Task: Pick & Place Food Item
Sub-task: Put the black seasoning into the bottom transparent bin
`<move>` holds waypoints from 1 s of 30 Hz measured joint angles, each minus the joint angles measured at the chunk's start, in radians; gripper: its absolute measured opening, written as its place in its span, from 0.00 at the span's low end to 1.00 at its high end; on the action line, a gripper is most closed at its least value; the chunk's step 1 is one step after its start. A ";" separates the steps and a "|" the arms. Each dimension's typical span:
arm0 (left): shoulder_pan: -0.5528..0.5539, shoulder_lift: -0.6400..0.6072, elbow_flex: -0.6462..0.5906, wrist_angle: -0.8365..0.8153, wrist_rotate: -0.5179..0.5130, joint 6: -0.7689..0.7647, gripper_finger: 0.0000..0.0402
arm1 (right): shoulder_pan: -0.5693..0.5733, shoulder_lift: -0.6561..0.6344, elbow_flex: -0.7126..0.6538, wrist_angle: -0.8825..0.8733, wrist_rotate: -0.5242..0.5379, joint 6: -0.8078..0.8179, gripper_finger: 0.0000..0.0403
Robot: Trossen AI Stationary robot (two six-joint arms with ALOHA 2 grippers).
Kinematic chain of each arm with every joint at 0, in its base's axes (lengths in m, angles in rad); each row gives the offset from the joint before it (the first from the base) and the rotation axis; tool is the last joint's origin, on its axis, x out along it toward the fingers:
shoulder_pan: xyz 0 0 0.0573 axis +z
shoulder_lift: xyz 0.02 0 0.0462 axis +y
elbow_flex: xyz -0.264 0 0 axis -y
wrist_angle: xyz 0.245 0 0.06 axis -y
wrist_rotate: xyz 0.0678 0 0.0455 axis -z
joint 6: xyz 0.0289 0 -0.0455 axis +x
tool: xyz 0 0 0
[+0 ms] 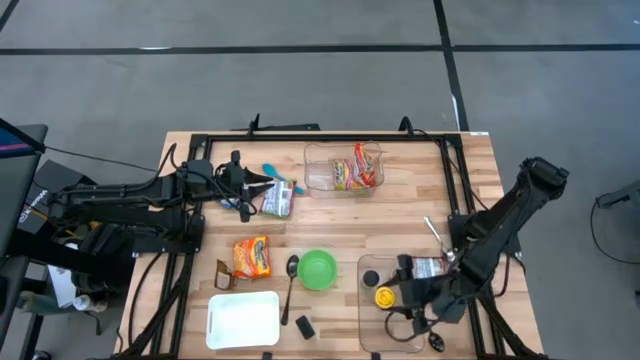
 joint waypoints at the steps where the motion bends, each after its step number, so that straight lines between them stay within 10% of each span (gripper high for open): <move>1: 0.000 0.000 0.000 0.000 0.000 0.000 0.15 | 0.004 0.018 0.000 0.003 0.005 0.000 0.53; 30: 0.000 0.000 0.000 0.004 0.000 0.000 0.15 | 0.037 0.300 0.000 0.217 0.045 0.194 0.53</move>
